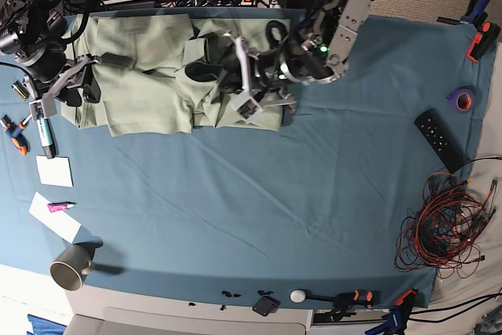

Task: Fold the T-shirt properly
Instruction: 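Lay the folded end onto the shirt's middle with the left gripper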

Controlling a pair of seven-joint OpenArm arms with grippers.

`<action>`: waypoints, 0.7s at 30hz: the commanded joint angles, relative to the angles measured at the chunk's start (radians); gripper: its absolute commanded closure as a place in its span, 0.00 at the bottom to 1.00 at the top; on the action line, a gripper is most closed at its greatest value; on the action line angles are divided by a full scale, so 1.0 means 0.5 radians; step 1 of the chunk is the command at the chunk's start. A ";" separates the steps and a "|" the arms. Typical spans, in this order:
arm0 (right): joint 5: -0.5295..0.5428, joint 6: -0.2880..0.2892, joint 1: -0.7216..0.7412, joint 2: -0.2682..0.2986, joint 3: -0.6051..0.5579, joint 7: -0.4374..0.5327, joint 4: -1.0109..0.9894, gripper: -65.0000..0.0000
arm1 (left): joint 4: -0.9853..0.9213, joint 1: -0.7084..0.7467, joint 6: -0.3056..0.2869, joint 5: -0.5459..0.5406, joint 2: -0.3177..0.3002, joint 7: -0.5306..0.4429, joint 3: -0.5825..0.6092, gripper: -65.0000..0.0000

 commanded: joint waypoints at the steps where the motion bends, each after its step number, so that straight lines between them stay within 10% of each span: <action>1: 0.034 0.002 0.012 0.029 0.017 0.053 0.026 0.58 | 0.031 -0.026 -0.008 -0.027 0.043 -0.082 0.005 1.00; 21: 0.034 0.002 0.012 0.029 0.017 0.075 0.026 0.58 | -0.427 -0.513 -0.038 -0.108 0.226 -0.056 -0.047 1.00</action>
